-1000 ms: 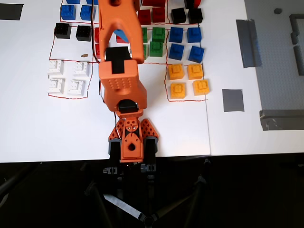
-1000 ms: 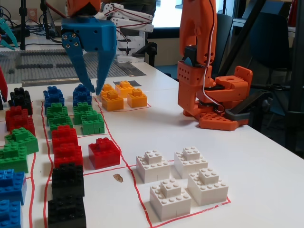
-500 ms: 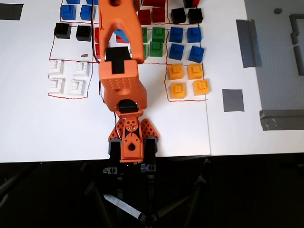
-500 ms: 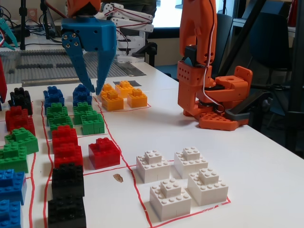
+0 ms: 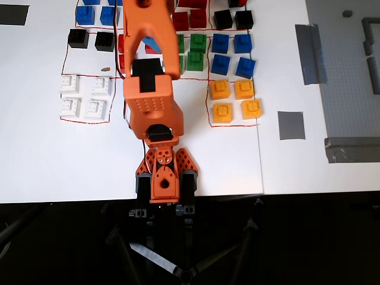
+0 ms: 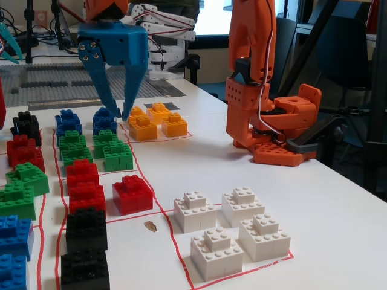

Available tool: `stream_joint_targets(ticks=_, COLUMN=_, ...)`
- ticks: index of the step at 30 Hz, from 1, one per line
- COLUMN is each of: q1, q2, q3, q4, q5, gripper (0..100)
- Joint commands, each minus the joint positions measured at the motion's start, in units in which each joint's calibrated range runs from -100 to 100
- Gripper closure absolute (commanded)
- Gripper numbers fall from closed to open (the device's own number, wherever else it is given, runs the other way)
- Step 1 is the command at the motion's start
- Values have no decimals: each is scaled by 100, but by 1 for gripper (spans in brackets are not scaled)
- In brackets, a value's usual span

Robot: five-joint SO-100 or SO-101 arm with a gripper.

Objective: Grab the block and put it in the grey marker

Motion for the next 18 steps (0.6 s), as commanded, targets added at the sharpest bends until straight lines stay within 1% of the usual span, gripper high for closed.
stream_joint_targets(ticks=1, q1=-449, q2=-185, q3=-875, q4=312, q5=-166, gripper=100)
stream_joint_targets(ticks=10, q1=-1738, q2=177, q3=-1646, q4=989, q5=-479, gripper=100)
stream_joint_targets(ticks=14, q1=-2246, q2=238, q3=-1910, q4=948, q5=-669, gripper=100)
stream_joint_targets(ticks=18, q1=-2628, q2=160, q3=-2109, q4=630, q5=-694, gripper=100)
